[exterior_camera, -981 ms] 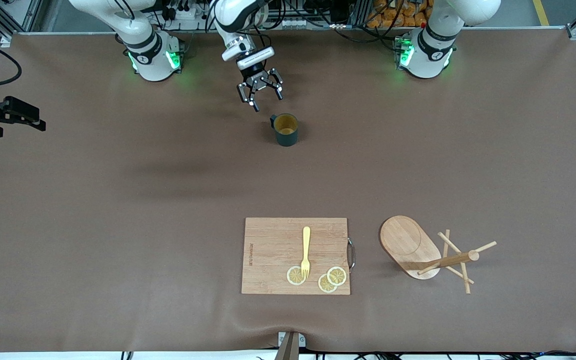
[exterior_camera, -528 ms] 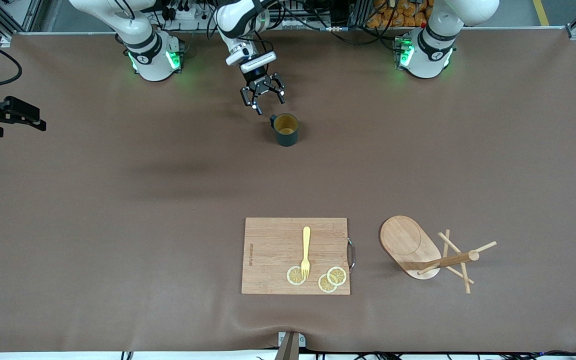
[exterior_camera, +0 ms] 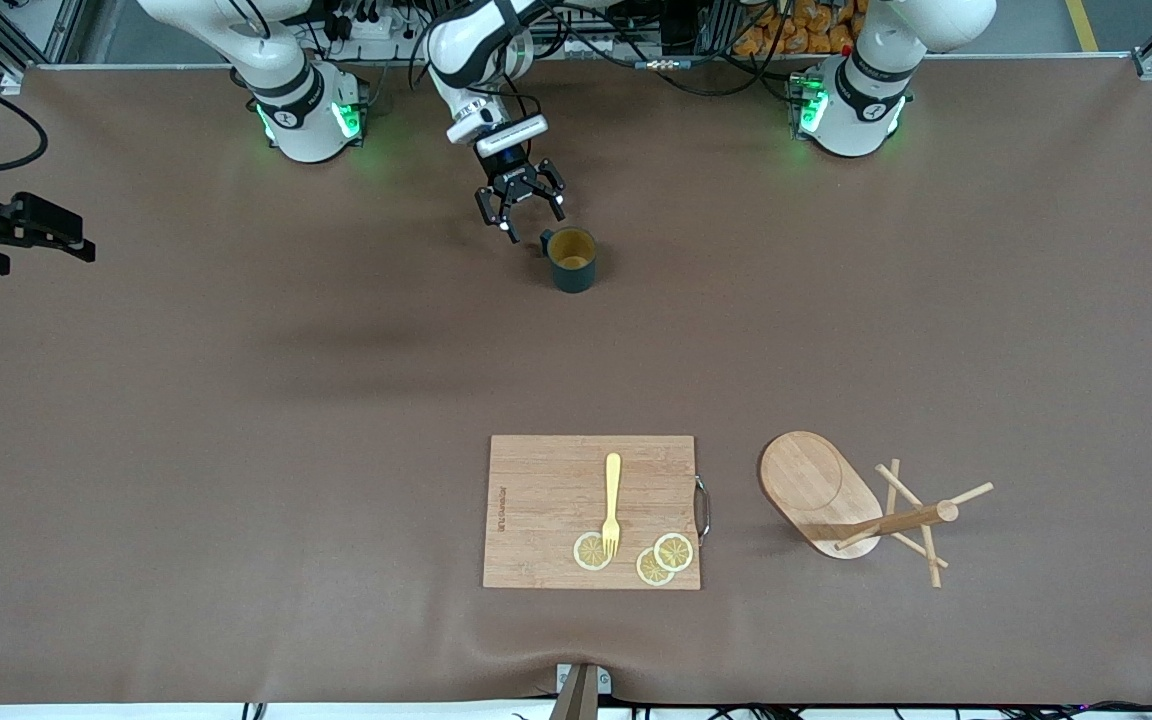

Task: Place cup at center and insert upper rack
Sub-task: 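Lower the left gripper and grasp the mug handle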

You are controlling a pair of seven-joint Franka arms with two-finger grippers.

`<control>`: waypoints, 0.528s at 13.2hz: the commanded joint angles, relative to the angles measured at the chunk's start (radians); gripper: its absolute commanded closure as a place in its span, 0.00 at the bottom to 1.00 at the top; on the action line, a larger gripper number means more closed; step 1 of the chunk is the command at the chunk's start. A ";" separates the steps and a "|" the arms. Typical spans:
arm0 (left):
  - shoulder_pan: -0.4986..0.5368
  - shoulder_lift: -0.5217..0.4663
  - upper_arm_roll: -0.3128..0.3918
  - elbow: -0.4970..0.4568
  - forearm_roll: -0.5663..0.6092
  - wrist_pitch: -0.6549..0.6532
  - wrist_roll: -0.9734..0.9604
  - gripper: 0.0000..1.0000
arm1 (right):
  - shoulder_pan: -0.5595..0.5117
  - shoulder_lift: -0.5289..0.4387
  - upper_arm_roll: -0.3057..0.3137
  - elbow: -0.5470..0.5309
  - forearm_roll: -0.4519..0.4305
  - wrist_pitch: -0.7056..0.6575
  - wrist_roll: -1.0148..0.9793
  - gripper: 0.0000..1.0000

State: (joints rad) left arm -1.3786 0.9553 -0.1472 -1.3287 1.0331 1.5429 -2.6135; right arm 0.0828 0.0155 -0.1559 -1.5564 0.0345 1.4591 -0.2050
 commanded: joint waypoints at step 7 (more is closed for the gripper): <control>-0.013 0.056 0.015 0.042 -0.050 -0.027 -0.106 0.09 | 0.011 -0.002 -0.007 0.004 0.013 -0.010 0.015 0.00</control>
State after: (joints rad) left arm -1.3803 0.9913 -0.1462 -1.3248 1.0152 1.5353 -2.7021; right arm 0.0833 0.0155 -0.1559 -1.5564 0.0345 1.4591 -0.2050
